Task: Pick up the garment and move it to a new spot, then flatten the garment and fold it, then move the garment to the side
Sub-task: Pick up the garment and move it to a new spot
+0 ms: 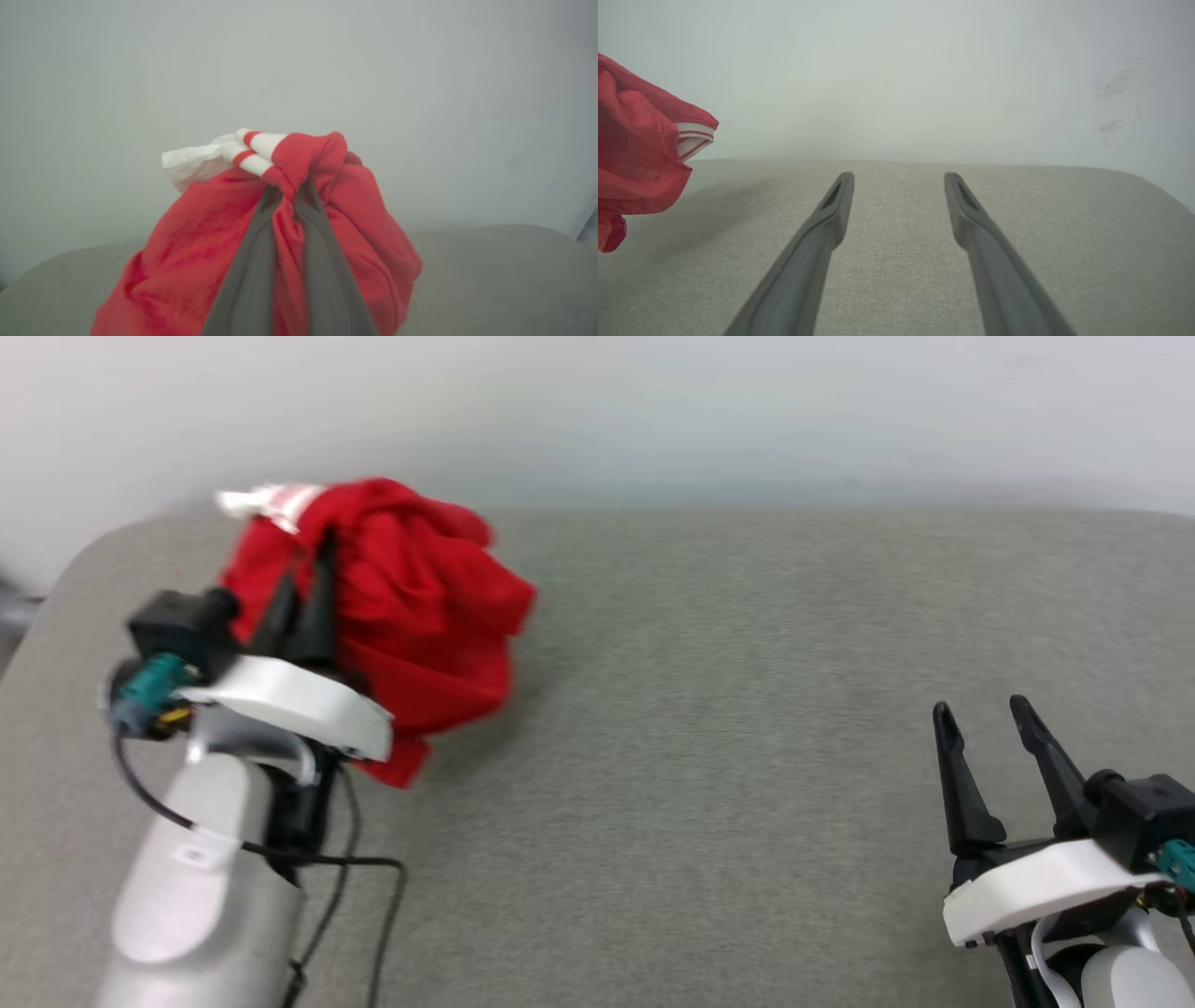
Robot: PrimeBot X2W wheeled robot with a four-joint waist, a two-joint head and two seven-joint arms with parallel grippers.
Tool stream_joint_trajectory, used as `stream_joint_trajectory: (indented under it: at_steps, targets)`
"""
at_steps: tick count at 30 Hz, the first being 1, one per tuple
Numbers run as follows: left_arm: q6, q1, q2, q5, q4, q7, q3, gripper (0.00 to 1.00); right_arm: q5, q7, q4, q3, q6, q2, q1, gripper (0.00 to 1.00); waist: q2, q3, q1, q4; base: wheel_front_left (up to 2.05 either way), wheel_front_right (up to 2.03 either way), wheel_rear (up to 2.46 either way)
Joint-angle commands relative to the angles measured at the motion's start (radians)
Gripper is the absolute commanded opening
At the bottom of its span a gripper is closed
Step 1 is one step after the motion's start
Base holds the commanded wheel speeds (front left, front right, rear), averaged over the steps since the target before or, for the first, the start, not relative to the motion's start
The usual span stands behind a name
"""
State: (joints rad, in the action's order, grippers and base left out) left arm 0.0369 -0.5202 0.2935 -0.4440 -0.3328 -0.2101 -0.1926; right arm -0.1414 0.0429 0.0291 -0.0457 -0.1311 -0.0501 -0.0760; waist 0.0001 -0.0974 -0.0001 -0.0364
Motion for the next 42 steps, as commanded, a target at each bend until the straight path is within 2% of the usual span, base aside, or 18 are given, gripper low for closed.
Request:
stream_joint_trajectory:
  at_steps: [1,10,14,19,21,22,27,32,33,42]
  targets:
    - [0.006,0.025,-0.020,-0.004,0.029,0.010,-0.020,0.00,-0.002,-0.002,0.005,-0.003,0.001,0.000,0.014,1.00,-0.0001,0.019,0.0001,0.058,0.00,0.00,0.00]
    - [0.059,0.140,-0.131,-0.001,0.108,0.110,-0.235,0.00,-0.013,-0.010,0.024,-0.006,0.001,0.000,0.032,1.00,-0.0001,-0.009,0.0001,0.155,0.00,0.00,0.00]
    - [0.076,0.199,-0.156,0.000,0.080,0.165,-0.347,0.00,-0.019,-0.004,0.026,-0.011,0.001,0.000,0.033,1.00,-0.0001,-0.030,0.0001,0.158,0.00,0.00,0.00]
    - [0.085,0.259,-0.159,-0.004,0.025,0.199,-0.436,0.02,-0.026,0.000,0.021,-0.006,0.001,0.000,0.022,1.00,-0.0001,-0.050,0.0001,0.146,0.00,0.00,0.00]
    - [0.087,0.265,-0.157,-0.003,0.016,0.187,-0.454,0.62,-0.023,0.000,0.019,-0.005,0.001,0.000,0.016,1.00,-0.0001,-0.053,0.0001,0.135,0.00,0.00,0.00]
    - [0.087,0.267,-0.158,-0.003,0.013,0.182,-0.460,1.00,-0.020,0.000,0.019,-0.008,0.001,0.000,0.015,1.00,-0.0001,-0.052,0.0001,0.128,0.00,0.00,0.00]
    - [0.077,0.236,-0.161,0.026,0.040,0.093,-0.456,1.00,-0.004,-0.009,0.020,-0.014,0.001,0.000,0.021,1.00,-0.0001,-0.032,0.0001,0.088,0.00,0.00,0.00]
    - [0.024,0.220,-0.151,0.058,0.081,0.009,-0.420,1.00,0.001,-0.023,0.018,-0.013,0.001,0.000,0.038,1.00,-0.0001,0.009,0.0001,0.058,0.00,0.00,0.00]
    - [0.024,0.220,-0.151,0.058,0.081,0.009,-0.420,1.00,0.001,-0.023,0.018,-0.013,0.001,0.000,0.038,1.00,-0.0001,0.009,0.0001,0.058,0.00,0.00,0.00]
    - [-0.109,0.262,-0.100,0.080,0.148,-0.049,-0.282,1.00,0.005,-0.048,0.028,-0.020,0.001,0.000,0.082,1.00,-0.0001,0.075,0.0001,0.028,0.00,0.00,0.00]
